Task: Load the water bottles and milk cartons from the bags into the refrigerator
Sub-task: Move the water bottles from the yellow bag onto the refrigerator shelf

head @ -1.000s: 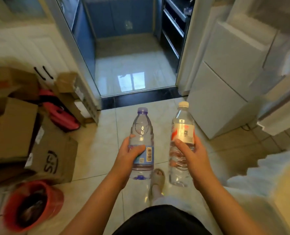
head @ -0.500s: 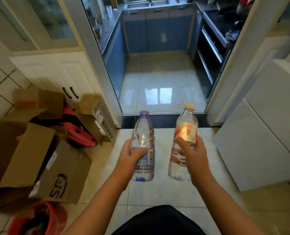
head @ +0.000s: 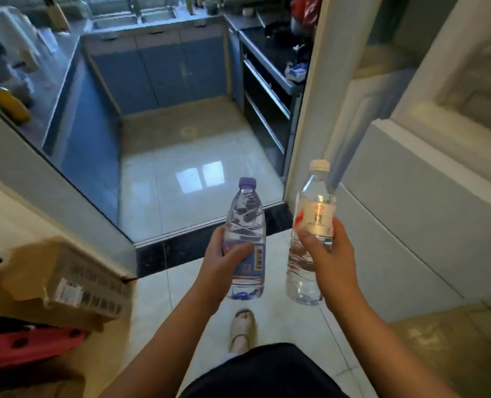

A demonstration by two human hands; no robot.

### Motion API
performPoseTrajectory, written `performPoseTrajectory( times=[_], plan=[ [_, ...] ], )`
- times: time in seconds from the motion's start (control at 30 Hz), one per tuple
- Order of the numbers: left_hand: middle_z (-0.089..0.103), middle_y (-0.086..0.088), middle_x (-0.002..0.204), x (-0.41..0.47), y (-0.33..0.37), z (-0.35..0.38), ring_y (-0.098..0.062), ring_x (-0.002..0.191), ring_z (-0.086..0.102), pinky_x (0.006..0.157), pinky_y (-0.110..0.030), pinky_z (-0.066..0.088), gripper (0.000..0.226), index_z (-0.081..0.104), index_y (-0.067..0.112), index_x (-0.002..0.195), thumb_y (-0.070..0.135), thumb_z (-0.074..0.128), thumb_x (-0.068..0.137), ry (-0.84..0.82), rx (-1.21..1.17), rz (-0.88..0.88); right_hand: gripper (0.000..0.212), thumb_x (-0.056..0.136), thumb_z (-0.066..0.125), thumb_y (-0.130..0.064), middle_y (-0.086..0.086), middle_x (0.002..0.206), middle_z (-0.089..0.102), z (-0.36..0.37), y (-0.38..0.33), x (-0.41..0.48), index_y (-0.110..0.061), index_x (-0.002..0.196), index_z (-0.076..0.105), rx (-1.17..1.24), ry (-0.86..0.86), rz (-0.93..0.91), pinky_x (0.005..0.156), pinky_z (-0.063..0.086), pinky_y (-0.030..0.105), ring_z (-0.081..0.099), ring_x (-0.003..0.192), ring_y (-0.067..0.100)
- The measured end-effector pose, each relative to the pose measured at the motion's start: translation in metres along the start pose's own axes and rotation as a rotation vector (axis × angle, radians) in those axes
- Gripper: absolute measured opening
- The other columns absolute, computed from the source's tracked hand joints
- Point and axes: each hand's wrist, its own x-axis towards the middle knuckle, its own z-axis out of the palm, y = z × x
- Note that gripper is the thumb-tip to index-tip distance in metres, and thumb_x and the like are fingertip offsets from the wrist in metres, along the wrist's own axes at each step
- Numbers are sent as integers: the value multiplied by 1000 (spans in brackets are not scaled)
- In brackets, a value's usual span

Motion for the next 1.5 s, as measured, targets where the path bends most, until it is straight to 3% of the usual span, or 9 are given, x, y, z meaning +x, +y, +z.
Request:
performPoseTrajectory(
  times=[0.17,0.37,0.53,0.63,0.73,0.87,0.97,1.33,1.5],
  plan=[
    [68,-5,108,101,49,40,-14,84,73,62,-21,56,34,51,26,117,10,64,90,-263,75,-10,36,89,68,-20,-1,102,69,-12,-24,75,-23,123,56,125,223,-1,54,50,12,71,77,7],
    [71,1,96,181,91,111,-11,76,73,59,-22,55,28,55,25,110,7,63,90,-502,103,11,44,87,68,-31,1,111,69,-46,-39,132,-29,129,55,239,518,-1,67,58,27,71,93,19],
    [72,-7,104,225,118,189,-25,89,73,70,-35,60,34,56,27,114,13,70,87,-701,113,54,49,88,65,-34,-1,115,66,-93,-56,166,-28,135,51,279,697,-67,59,54,17,70,91,13],
    [71,-6,104,245,132,238,-21,90,73,77,-39,59,32,56,31,112,17,70,87,-767,166,150,45,88,65,-34,-2,114,67,-120,-63,188,-28,132,54,288,755,-140,65,57,21,69,97,15],
    [68,-3,101,260,152,286,-7,82,71,65,-21,56,33,53,30,109,6,65,89,-838,149,244,40,89,65,-28,-2,111,71,-151,-74,216,-22,128,57,232,817,-294,78,58,29,69,100,15],
    [69,7,90,273,190,343,-5,81,70,65,-20,55,39,53,28,110,14,72,78,-871,142,400,39,90,66,-27,-7,108,71,-193,-98,259,-21,127,57,212,860,-438,75,56,23,69,99,12],
    [67,2,99,282,213,383,-4,85,70,66,-17,54,46,50,26,117,-2,68,85,-887,109,481,48,86,66,-31,-7,113,70,-225,-122,290,-23,132,54,205,833,-519,76,57,23,68,103,11],
    [68,-8,118,312,264,512,-25,109,67,87,-40,57,82,46,13,136,23,84,64,-980,-30,623,55,84,67,-11,-8,110,68,-319,-184,357,-15,135,47,124,908,-794,81,52,21,67,100,10],
    [69,-2,119,321,277,576,-19,110,66,92,-33,53,81,49,20,130,23,83,57,-1058,-39,648,59,83,69,-17,5,117,65,-371,-195,375,-13,136,44,73,946,-777,91,52,35,65,105,19]
  ],
)
